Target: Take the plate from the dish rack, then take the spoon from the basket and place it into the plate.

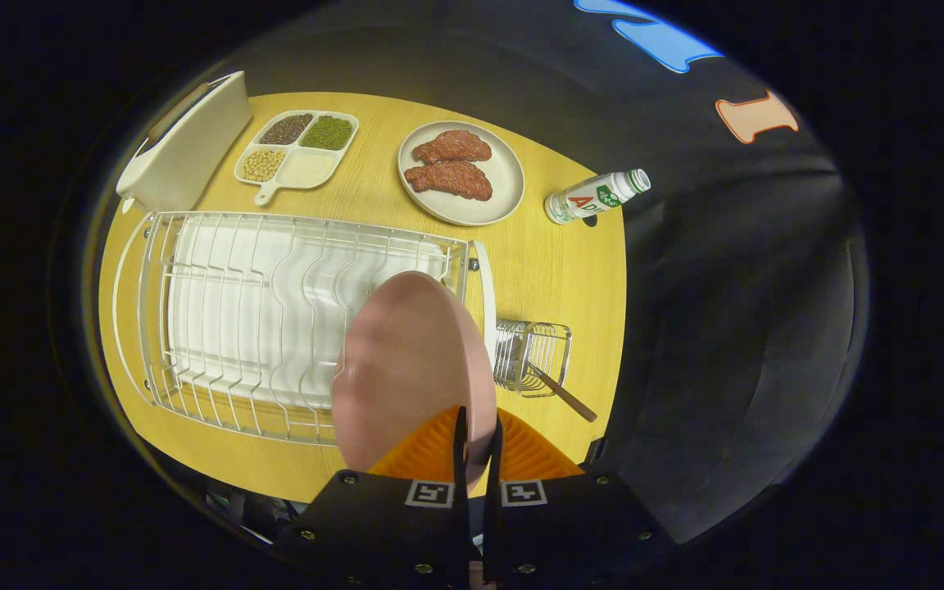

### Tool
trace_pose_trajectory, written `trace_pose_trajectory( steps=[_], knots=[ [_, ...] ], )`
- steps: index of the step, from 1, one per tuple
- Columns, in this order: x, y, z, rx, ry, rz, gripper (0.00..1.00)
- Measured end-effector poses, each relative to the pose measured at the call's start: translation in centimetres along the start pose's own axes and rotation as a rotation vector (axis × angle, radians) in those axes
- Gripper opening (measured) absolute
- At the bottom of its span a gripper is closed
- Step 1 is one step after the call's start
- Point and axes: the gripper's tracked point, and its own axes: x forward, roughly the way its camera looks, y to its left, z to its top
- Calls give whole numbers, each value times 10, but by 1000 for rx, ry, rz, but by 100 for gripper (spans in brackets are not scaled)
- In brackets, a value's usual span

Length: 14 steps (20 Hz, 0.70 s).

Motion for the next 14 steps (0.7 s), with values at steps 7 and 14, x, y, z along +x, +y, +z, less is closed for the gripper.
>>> trace_pose_trajectory(
  steps=[7,14],
  knots=[
    [-22,6,48,-170,-116,-191,7],
    [-47,29,93,-337,-238,-332,7]
  ],
)
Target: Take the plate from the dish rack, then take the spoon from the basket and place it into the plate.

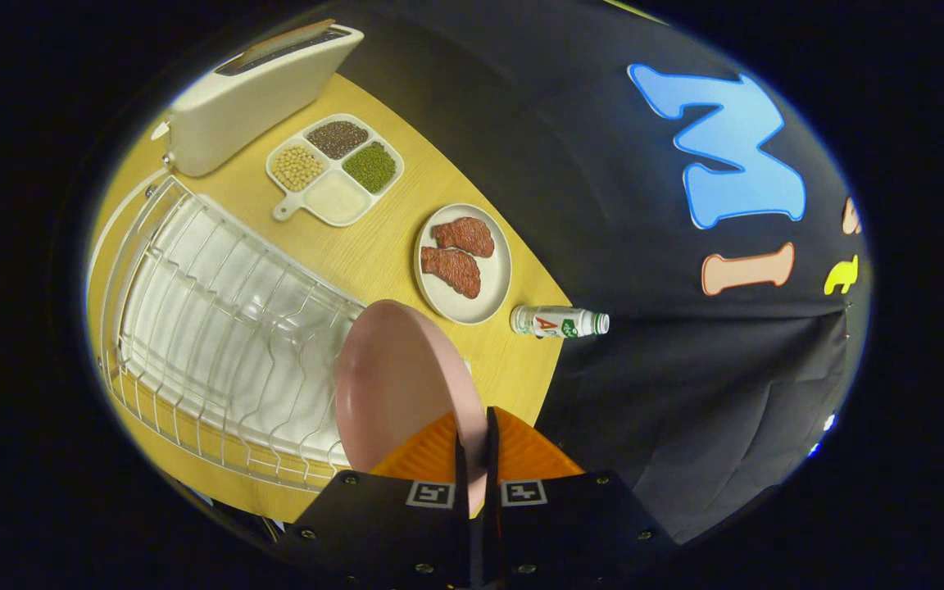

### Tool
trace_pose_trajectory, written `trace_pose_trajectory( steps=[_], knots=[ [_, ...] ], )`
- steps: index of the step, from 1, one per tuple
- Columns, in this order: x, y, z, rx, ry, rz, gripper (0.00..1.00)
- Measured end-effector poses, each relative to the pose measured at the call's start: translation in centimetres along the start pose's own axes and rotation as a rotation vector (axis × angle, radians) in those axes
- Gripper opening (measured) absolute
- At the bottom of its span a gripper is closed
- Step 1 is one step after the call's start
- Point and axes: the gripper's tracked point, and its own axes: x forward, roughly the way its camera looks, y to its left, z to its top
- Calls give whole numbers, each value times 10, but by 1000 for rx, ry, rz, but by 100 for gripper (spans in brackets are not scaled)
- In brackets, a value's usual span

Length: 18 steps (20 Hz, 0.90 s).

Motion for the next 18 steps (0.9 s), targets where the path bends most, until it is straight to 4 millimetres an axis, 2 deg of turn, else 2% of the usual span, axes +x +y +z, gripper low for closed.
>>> trace_pose_trajectory(
  steps=[5,10,13,15,18],
  knots=[
    [14,-24,-35,113,37,95,6],
    [10,-48,-66,318,-35,282,7],
    [-3,-43,-98,454,-88,450,6],
    [-26,-36,-121,517,-136,578,7],
    [-32,-23,-163,575,-179,708,6]
  ],
)
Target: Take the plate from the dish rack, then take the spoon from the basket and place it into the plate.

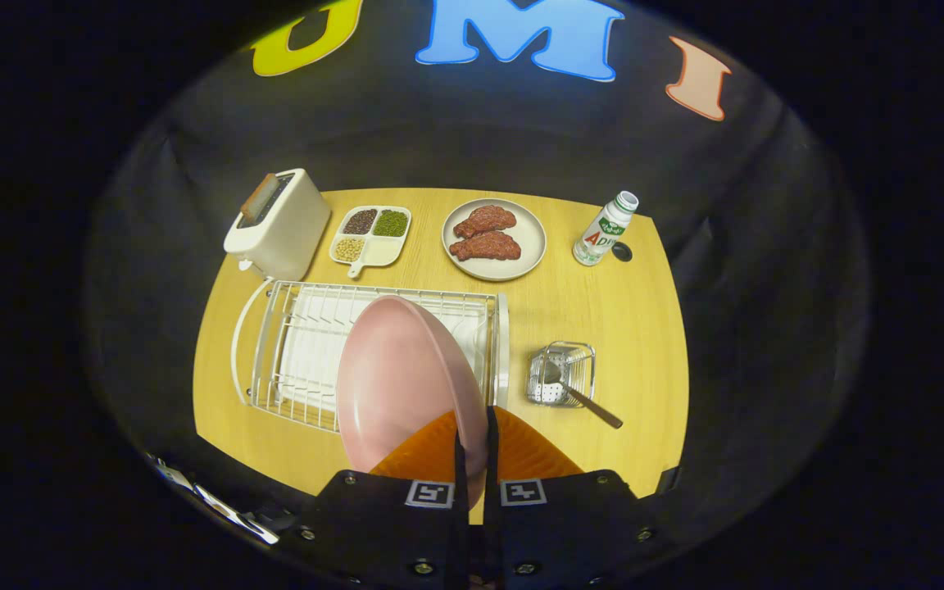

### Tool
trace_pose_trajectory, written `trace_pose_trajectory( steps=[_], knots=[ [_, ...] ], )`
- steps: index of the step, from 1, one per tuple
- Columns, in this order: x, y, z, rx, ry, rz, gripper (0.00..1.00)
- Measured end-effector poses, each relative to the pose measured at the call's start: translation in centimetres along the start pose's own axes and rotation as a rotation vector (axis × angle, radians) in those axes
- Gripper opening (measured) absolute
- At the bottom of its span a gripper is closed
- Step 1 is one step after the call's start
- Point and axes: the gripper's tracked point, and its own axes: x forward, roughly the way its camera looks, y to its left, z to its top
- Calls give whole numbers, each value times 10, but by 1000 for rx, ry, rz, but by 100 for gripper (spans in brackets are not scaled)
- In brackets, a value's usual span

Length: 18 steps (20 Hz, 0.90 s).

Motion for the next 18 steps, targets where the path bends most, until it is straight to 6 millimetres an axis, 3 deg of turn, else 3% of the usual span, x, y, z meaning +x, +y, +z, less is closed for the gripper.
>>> trace_pose_trajectory(
  steps=[5,10,14,18],
  knots=[
    [5,-15,-91,71,7,145,6],
    [59,-31,-181,202,109,236,7],
    [109,-41,-217,261,169,267,6],
    [143,-42,-227,256,152,311,6]
  ],
)
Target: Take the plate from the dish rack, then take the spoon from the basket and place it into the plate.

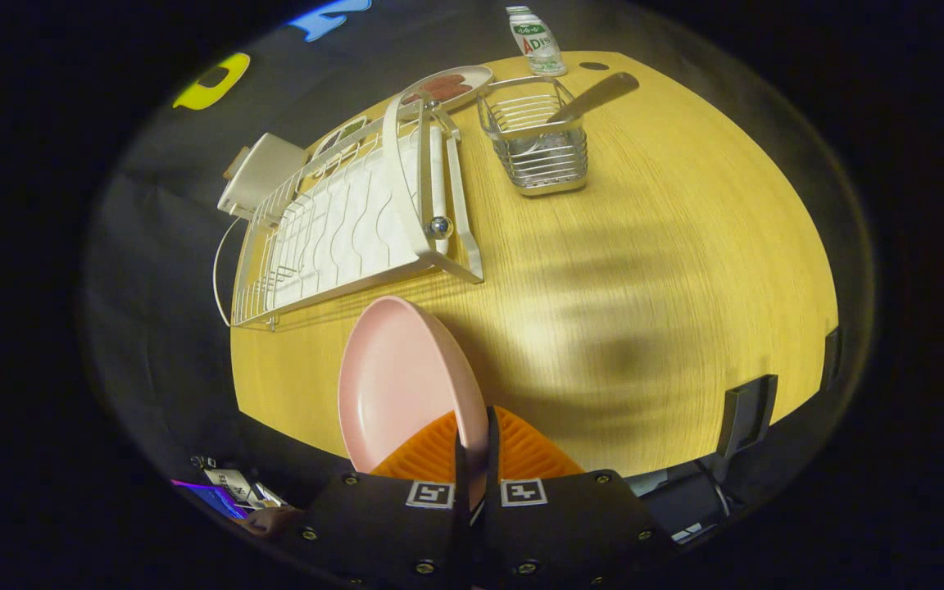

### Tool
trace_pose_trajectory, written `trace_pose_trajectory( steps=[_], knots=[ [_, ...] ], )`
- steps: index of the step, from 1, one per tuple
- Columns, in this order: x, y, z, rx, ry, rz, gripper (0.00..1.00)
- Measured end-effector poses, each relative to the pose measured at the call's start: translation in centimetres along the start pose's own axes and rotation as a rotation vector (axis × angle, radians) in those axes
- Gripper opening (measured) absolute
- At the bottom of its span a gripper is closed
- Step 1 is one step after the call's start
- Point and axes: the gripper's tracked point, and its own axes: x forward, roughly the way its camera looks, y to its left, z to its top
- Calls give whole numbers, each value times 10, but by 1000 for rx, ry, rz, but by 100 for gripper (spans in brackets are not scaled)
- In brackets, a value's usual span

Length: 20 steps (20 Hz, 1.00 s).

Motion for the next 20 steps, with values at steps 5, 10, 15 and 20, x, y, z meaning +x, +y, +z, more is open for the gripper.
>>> trace_pose_trajectory(
  steps=[5,10,15,20],
  knots=[
    [25,-4,2,-17,-12,84,10],
    [21,-14,12,-32,-66,129,14],
    [-15,-38,60,-151,-384,79,25],
    [-46,-58,100,-308,-708,5,29]
  ],
)
